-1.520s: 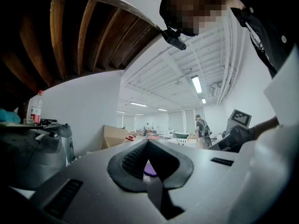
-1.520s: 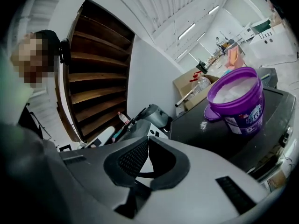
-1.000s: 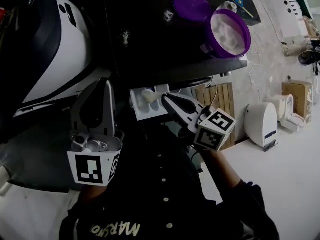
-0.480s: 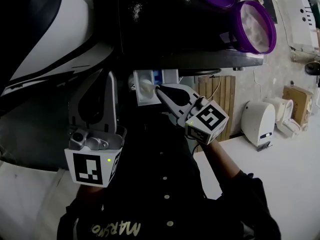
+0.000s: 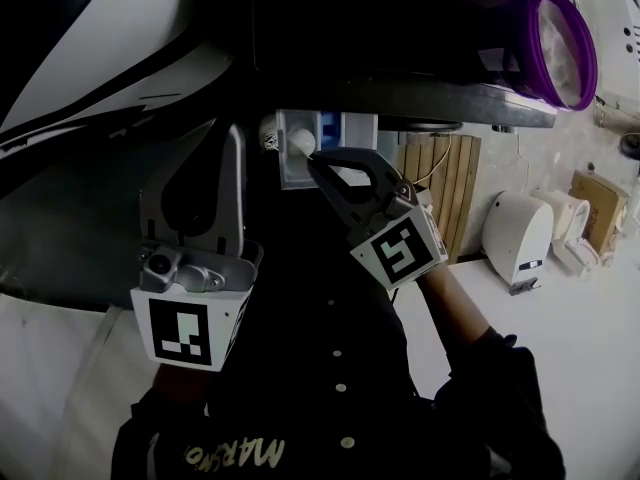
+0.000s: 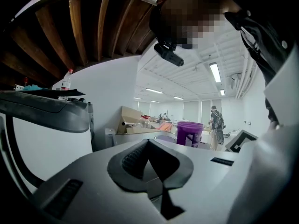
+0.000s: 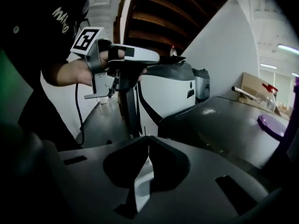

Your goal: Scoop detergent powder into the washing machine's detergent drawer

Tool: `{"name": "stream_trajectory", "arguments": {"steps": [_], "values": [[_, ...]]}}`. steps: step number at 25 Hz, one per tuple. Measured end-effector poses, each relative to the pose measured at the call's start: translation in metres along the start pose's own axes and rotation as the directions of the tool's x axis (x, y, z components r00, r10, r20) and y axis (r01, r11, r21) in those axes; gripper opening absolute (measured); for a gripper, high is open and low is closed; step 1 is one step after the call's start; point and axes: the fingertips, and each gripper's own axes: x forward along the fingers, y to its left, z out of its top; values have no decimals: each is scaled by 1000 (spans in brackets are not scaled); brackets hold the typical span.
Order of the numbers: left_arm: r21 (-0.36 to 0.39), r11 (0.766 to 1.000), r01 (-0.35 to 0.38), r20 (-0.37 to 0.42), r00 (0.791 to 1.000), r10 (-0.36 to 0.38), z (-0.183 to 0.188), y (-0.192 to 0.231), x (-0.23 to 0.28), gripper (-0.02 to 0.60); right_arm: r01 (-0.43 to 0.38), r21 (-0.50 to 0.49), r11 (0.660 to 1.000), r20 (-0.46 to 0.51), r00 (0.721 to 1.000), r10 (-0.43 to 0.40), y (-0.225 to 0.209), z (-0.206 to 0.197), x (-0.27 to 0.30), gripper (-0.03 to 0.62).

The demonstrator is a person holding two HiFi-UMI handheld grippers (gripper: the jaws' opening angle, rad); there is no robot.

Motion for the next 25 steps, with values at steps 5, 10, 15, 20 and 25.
{"name": "stream_trajectory", "arguments": {"steps": [5, 10, 15, 20, 25], "values": [[-8, 1000, -1, -12, 1000, 1, -11, -2, 0, 9, 21, -229, 973, -44, 998, -32, 8, -7, 6, 31], [-4, 1000, 1, -27, 1000, -1, -21, -6, 0, 9, 49, -444, 895, -80, 992, -94, 11, -12, 11, 32], [-10, 1000, 7, -37, 999, -7, -28, -8, 1, 9, 85, -605, 792, -74, 984, -162, 12, -17, 15, 31], [-10, 1000, 21, -40, 999, -21, -32, -12, 3, 9, 126, -689, 713, -25, 980, -198, 13, -17, 14, 31], [-8, 1000, 30, -41, 999, -30, -31, -15, 4, 9, 120, -738, 664, -5, 983, -183, 21, -22, 13, 31]]}}
